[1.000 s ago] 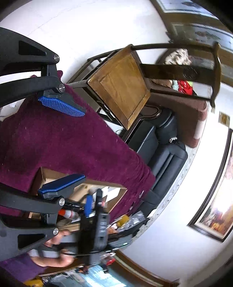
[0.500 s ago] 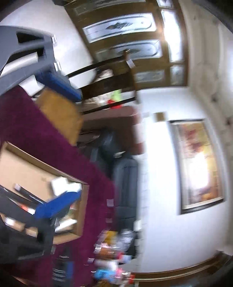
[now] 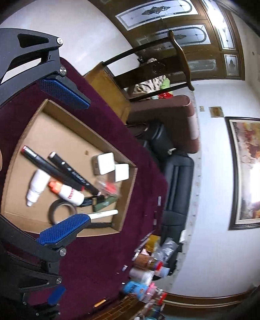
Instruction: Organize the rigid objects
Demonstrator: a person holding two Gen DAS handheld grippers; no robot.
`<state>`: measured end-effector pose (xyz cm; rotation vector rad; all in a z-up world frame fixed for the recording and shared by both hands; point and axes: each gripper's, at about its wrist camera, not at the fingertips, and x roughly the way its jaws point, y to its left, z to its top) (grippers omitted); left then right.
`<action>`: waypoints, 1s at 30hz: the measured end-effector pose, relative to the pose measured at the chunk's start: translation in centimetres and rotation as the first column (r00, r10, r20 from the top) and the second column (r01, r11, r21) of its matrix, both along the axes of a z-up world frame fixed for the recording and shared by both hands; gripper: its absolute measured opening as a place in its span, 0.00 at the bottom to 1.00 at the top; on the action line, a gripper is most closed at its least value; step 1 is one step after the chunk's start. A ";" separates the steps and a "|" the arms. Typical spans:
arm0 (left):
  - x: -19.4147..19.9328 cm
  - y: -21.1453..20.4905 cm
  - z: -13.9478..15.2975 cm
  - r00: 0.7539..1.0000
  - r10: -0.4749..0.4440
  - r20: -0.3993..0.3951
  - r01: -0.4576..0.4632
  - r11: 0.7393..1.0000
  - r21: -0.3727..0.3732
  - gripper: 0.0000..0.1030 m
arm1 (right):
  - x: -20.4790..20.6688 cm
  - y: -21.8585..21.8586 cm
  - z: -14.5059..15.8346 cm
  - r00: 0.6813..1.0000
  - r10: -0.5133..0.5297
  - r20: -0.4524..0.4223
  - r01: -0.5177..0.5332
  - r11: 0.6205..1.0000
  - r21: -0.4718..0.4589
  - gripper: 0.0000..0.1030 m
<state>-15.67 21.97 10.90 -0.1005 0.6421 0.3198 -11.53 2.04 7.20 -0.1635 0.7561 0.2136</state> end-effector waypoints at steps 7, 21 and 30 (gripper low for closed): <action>0.6 -1.5 -0.8 0.998 -0.015 -0.064 0.016 1.000 0.011 0.99 | -0.8 0.6 -0.7 1.000 0.030 0.001 -0.030 0.998 -0.054 0.70; 0.7 0.5 -1.7 0.994 -0.015 -0.104 0.011 0.999 -0.038 0.99 | -0.9 1.8 -0.9 0.999 0.033 -0.028 -0.034 0.997 -0.063 0.70; 0.9 1.9 -2.3 0.993 -0.015 -0.118 0.008 0.998 -0.063 0.99 | -1.0 3.6 -1.0 0.998 0.058 -0.026 -0.061 0.993 -0.103 0.70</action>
